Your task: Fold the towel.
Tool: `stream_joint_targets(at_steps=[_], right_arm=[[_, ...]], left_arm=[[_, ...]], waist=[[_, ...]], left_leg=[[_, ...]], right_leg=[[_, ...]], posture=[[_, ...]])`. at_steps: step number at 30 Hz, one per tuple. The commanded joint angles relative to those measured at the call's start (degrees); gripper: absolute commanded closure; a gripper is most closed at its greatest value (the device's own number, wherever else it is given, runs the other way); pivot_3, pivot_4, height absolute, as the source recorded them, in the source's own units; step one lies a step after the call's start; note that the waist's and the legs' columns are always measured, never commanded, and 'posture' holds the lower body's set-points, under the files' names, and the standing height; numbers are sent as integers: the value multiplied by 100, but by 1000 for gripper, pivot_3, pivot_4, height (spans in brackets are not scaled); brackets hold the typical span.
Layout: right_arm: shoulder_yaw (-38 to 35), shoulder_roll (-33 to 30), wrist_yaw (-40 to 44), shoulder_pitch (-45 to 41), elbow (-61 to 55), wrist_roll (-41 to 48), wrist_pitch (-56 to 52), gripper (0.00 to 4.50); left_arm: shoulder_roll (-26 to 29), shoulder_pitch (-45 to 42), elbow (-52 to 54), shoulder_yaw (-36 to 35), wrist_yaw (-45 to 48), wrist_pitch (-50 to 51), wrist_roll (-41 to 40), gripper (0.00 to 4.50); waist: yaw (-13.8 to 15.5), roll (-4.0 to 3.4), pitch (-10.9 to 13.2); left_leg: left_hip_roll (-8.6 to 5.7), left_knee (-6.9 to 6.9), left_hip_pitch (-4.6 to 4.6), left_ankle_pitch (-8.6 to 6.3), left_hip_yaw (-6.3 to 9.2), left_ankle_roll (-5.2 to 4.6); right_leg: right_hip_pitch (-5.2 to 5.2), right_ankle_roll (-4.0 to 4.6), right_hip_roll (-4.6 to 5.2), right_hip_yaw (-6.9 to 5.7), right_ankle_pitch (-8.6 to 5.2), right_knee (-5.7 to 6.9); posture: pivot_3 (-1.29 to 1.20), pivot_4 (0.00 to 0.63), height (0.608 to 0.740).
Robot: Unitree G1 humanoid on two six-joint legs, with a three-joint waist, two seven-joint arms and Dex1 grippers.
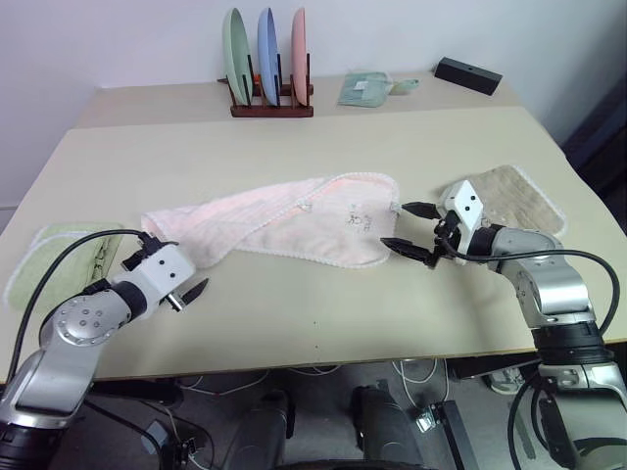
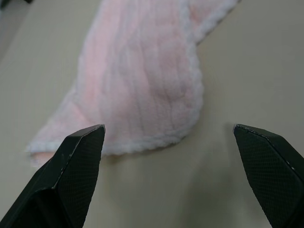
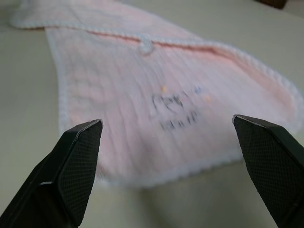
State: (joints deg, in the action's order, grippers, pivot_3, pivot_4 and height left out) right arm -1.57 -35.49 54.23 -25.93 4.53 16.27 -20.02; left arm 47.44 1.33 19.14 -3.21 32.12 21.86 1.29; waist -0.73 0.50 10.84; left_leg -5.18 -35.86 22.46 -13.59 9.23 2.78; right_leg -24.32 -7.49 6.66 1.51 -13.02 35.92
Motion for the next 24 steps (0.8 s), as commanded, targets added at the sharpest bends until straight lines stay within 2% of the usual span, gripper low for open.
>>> stream_joint_targets(at_steps=[1, 8, 11, 17, 18, 19, 24], right_arm=[[-117, 57, -200, 168, -630, 185, -200, 0], [-272, 7, -451, 557, -1159, 325, -422, 0], [-282, -26, -508, 614, -1222, 315, -430, 0], [-296, -26, -615, 622, -1246, 311, -426, 0], [-275, -13, -619, 620, -1224, 298, -401, 0], [-260, -5, -623, 619, -1211, 291, -384, 0], [-111, 46, -581, 359, -872, 134, -97, 0]], left_arm=[[-122, -343, -417, 185, -12, -172, 181, 74], [-451, -1314, -1742, 735, 73, -583, 438, 74], [-620, -1720, -2269, 858, 27, -821, 539, 932], [-582, -1740, -2292, 829, 120, -1026, 553, 3963], [-554, -1709, -2244, 792, 126, -1023, 548, 4354], [-538, -1688, -2211, 766, 130, -1018, 544, 4468], [-361, -1287, -1628, 315, 192, -1080, 298, 4468]], waist=[[22, 1, -1], [64, -8, -6], [81, -9, -7], [13, -8, -8], [-3, -8, -7], [-11, -8, -7], [-44, -7, -6]], left_leg=[[0, -1, 0, 0, 1, 0], [-3, -14, -5, 1, 3, 1], [-8, -16, -6, 1, 3, 1], [-7, -14, -6, 1, 3, 1], [-7, -13, -6, 1, 3, 1], [-6, -13, -6, 1, 3, 1], [-4, -7, -5, 1, 1, 0]], right_leg=[[0, 0, 0, -1, 0, 1], [8, -1, 4, -1, 0, 11], [10, -2, 4, -1, 0, 13], [7, -2, 1, -1, 1, 13], [7, -2, 1, -1, 1, 14], [6, -2, 0, -1, 1, 13], [1, -2, 0, -1, 1, 12]], posture=[[0, 150, 738], [0, 150, 738], [0, 150, 738], [0, 150, 738], [0, 150, 738], [0, 150, 738], [0, 150, 738]])
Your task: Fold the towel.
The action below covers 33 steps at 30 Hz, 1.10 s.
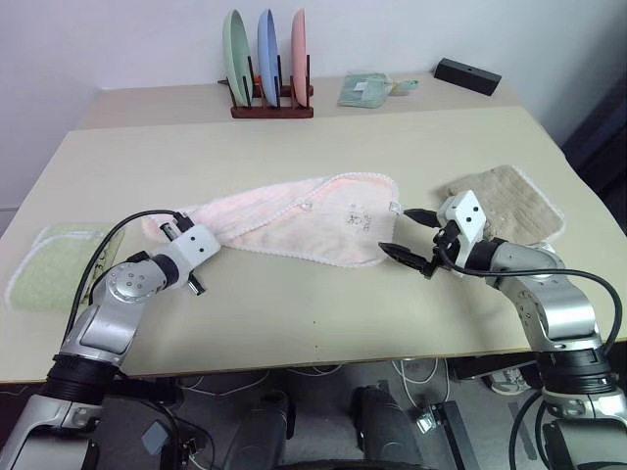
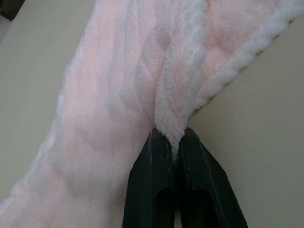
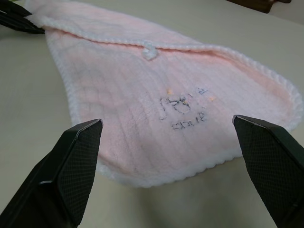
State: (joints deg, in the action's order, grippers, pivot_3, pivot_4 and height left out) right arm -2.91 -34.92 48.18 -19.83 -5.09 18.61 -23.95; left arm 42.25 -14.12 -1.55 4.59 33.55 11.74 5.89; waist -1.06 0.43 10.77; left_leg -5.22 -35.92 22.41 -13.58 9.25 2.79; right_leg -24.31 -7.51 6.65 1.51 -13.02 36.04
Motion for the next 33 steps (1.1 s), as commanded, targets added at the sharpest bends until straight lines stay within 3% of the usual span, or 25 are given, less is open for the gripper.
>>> stream_joint_targets(at_steps=[1, 11, 17, 23, 26, 30, 33], right_arm=[[69, -22, 38, -340, 207, -182, 419, 0], [865, 33, 128, -1847, 2614, -1458, 2055, 0], [1259, 600, -151, -3192, 4823, -2109, 2940, 0], [1281, 992, -285, -3816, 5833, -2305, 3332, 0], [1253, 1005, -236, -3797, 5826, -2300, 3401, 0], [1240, 938, -118, -3547, 5544, -2256, 3406, 0], [1202, 898, -39, -3400, 5264, -2196, 3308, 0]], left_arm=[[177, 406, 624, -626, 66, -100, -267, 4468], [399, 2458, 2199, -2015, 838, -132, -1200, 4468], [485, 3085, 2488, -2072, 1164, -232, -1234, 4468], [267, 3090, 2528, -2153, 1085, 126, -1447, 4468], [259, 3109, 2572, -2174, 1022, 202, -1398, 3542], [292, 3311, 2493, -2144, 957, 76, -1206, 1569], [270, 3366, 2442, -2160, 915, 12, -1175, 1569]], waist=[[-18, 1, 2], [-3, 3, 6], [-32, 4, 7], [-10, 4, 7], [-11, 4, 7], [-21, 4, 7], [-23, 3, 7]], left_leg=[[1, 1, 0, 0, -1, 0], [6, 1, 2, 0, -8, 0], [4, 3, 2, 0, -11, 0], [2, 15, 1, 0, -4, 1], [3, 16, 0, 0, -3, 1], [0, 18, 0, 0, -3, 1], [1, 24, -2, 1, -3, 1]], right_leg=[[-2, 0, 0, 1, 0, 0], [-4, 2, 4, 4, 0, -4], [-5, 4, 0, 4, 0, -2], [-7, 5, -2, 4, 0, -4], [-9, 5, -2, 4, 0, -3], [-9, 5, -2, 4, 0, -2], [-11, 5, -4, 4, 0, -3]], posture=[[0, 150, 738], [0, 150, 738], [0, 150, 738], [0, 150, 738], [0, 150, 738], [0, 150, 738], [0, 150, 738]])
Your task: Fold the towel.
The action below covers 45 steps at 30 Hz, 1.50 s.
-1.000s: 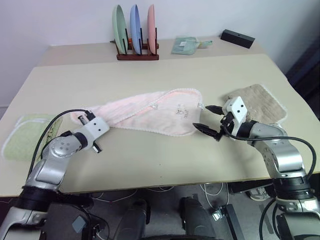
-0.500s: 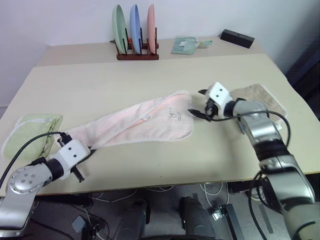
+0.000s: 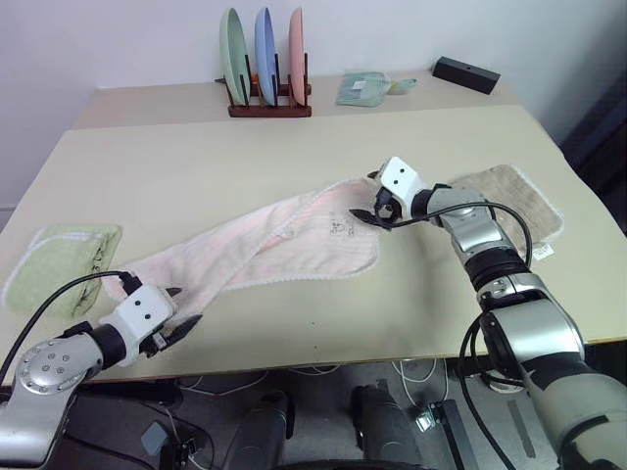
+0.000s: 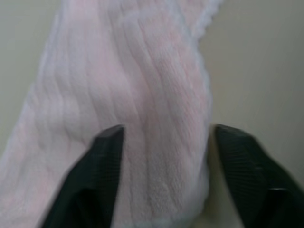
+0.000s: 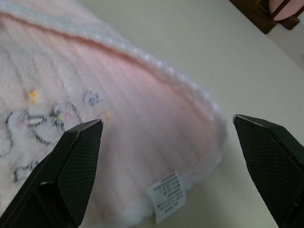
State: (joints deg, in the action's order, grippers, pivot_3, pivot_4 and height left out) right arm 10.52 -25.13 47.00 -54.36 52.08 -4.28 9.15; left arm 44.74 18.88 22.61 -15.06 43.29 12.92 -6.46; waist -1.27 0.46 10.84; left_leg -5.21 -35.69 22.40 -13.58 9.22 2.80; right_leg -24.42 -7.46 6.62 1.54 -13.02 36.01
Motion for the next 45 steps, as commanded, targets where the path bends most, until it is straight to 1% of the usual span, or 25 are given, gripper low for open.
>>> stream_joint_targets(at_steps=[1, 3, 4, 6, 10, 14, 19, 22, 27, 32, 38, 42, 44, 45], right_arm=[[-158, -94, 99, 90, -544, 110, -45, 0], [-185, -109, 107, 133, -669, 120, -118, 0], [-197, -115, 106, 148, -716, 125, -146, 0], [-213, -127, 112, 162, -786, 134, -194, 0], [-221, -151, 116, 123, -818, 128, -239, 0], [-98, -127, 61, -88, -451, -69, -28, 0], [156, 124, -242, -717, 648, -505, 480, 0], [263, 303, -466, -1067, 1200, -738, 731, 0], [270, 597, -791, -1512, 1877, -951, 733, 0], [231, 761, -951, -1681, 2168, -1068, 684, 0], [421, 929, -1079, -1727, 2239, -1383, 1127, 0], [509, 1083, -1411, -1778, 2351, -1599, 1043, 0], [528, 1149, -1651, -1779, 2428, -1698, 853, 545], [512, 1177, -1720, -1771, 2458, -1713, 760, 892]], left_arm=[[12, 65, 13, -201, -64, -101, 47, 1569], [2, 47, -17, -204, -82, -117, 34, 1569], [-6, 37, -32, -207, -92, -133, 24, 1806], [-10, 22, -56, -216, -124, -177, 32, 2417], [44, -8, 0, -230, -82, -145, -28, 4470], [81, 12, 69, -235, -70, -115, -11, 4470], [77, 171, 263, -246, 29, -37, -103, 4470], [100, 379, 336, -297, 127, -70, -76, 4470], [50, 966, 425, -592, 354, -261, -143, 4470], [-9, 1578, 218, -835, 436, -692, 51, 4470], [-143, 1830, 141, -870, 415, -916, 58, 4470], [-166, 1876, 167, -880, 410, -925, 61, 4470], [-188, 1949, 223, -908, 413, -921, 69, 4500], [-202, 1987, 249, -925, 411, -920, 77, 4500]], waist=[[-5, 0, 0], [-8, -1, 0], [-9, -1, 0], [-9, -1, 0], [-3, 0, 0], [-3, 0, 0], [-92, -1, 0], [-149, -1, 0], [-163, -1, 0], [-196, -2, 0], [-249, -3, 0], [-276, -6, -1], [-274, -6, -1], [-274, -5, -2]], left_leg=[[0, 0, 0, 0, 0, 0], [0, 0, 0, 0, 0, 0], [0, 0, -1, 0, -1, 0], [1, 0, -1, 0, -1, 0], [1, 0, 0, 0, -1, 0], [0, 0, 0, 0, -2, 0], [1, 2, -1, 1, -3, 1], [2, 9, -2, 1, -1, 2], [3, 20, -2, 1, -3, 2], [4, 24, -3, 1, -3, 2], [3, 30, -6, 2, -3, 3], [4, 43, -14, 3, -3, 5], [5, 43, -14, 3, -2, 5], [5, 43, -14, 3, -3, 5]], right_leg=[[-1, 0, 0, 0, 0, 0], [-1, 0, 0, 0, 0, 1], [-1, 0, 0, 0, 0, 1], [-1, 0, 0, 0, 0, 1], [-1, 0, 0, 0, 0, 1], [-1, 0, 1, 1, 0, 1], [-3, 1, 0, 1, 0, 2], [-4, 2, -1, 0, 0, 2], [-11, 5, -2, 3, -2, 1], [-12, 7, -3, 3, -3, 1], [-12, 8, -3, 3, -4, 2], [-13, 13, -6, 5, -6, 4], [-13, 14, -7, 5, -7, 5], [-13, 15, -7, 5, -7, 4]], posture=[[0, 150, 738], [0, 150, 738], [0, 150, 738], [0, 150, 738], [0, 150, 738], [0, 150, 738], [0, 150, 738], [0, 150, 738], [0, 150, 738], [0, 150, 738], [0, 150, 738], [0, 150, 738], [0, 150, 738], [0, 150, 738]])
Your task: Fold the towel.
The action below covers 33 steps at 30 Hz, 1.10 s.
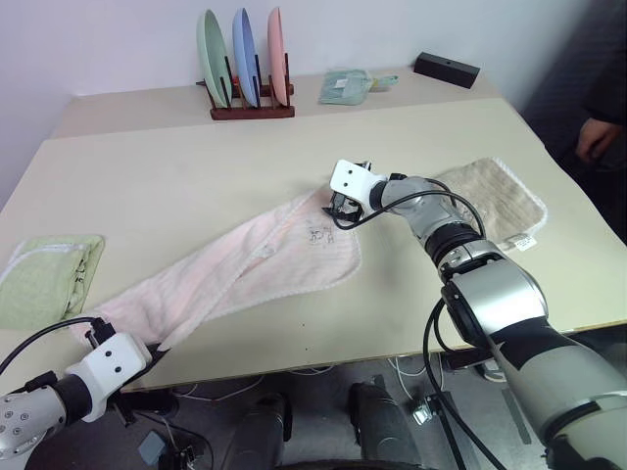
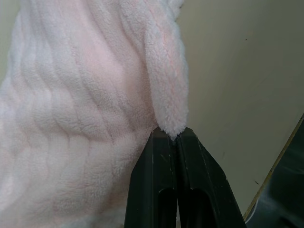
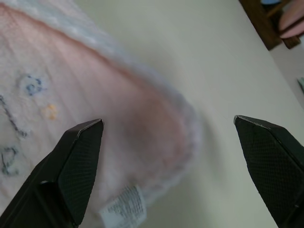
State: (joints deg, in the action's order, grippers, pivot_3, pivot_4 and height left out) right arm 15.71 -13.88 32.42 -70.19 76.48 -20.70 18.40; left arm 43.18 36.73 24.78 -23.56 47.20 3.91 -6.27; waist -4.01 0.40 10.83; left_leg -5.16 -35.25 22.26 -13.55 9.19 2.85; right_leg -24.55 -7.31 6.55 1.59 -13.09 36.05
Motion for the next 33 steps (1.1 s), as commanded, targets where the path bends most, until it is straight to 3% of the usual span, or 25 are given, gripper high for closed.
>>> stream_joint_targets(at_steps=[1, 5, 7, 14, 16, 19, 24, 33], right_arm=[[-62, 80, -322, -178, 37, -49, -247, 1326], [-273, 128, -361, -149, 42, 100, -424, 3538], [-278, 105, -375, -116, 31, 58, -418, 4439], [-419, -159, -242, 101, -121, 179, -425, 4439], [-562, -257, 276, 288, -226, 400, -567, 4439], [-910, -302, 1074, 564, -542, 922, -1006, 3617], [-1231, -275, 1203, 811, -1228, 1372, -1886, 1243], [-1590, -74, 1438, 1168, -2189, 2143, -3805, 1243]], left_arm=[[-60, 247, 63, -95, 13, -19, 70, 4500], [-108, 356, 207, -140, -18, 19, 72, 4500], [-126, 369, 258, -145, -36, 46, 71, 4500], [-145, 65, 297, -161, -173, 160, -4, 4500], [-143, -67, 293, -176, -155, 216, -83, 4500], [-109, -305, 221, -80, -116, 263, -110, 4500], [-63, -692, 48, 179, -66, 274, -65, 4500], [8, -1203, -149, 502, -59, 289, -28, 4500]], waist=[[1, 1, -1], [-3, -1, 0], [-2, -1, 0], [15, 1, -1], [10, 2, -1], [9, 2, -1], [-6, 1, -2], [3, 2, -3]], left_leg=[[0, 0, 0, 0, 0, 0], [1, 2, 0, 0, 0, 0], [1, 2, 0, 0, -1, 0], [0, 1, 0, 0, 0, 0], [0, 0, 0, 0, 0, 0], [0, 0, 0, 0, 2, 0], [6, 2, -6, 0, 0, 0], [5, 0, -4, 0, 1, 0]], right_leg=[[0, 0, 0, 0, 0, 0], [-2, 1, -1, 0, -1, 0], [-2, 1, -1, 0, -1, 0], [0, 1, -1, 0, -1, 0], [2, 1, -1, 0, -1, 0], [3, 1, -1, -1, -1, 0], [3, 1, -6, 0, 0, 3], [2, 2, -5, 0, 0, 3]], posture=[[0, 150, 738], [0, 150, 738], [0, 150, 738], [0, 150, 738], [0, 150, 738], [0, 150, 738], [0, 150, 738], [0, 150, 738]])
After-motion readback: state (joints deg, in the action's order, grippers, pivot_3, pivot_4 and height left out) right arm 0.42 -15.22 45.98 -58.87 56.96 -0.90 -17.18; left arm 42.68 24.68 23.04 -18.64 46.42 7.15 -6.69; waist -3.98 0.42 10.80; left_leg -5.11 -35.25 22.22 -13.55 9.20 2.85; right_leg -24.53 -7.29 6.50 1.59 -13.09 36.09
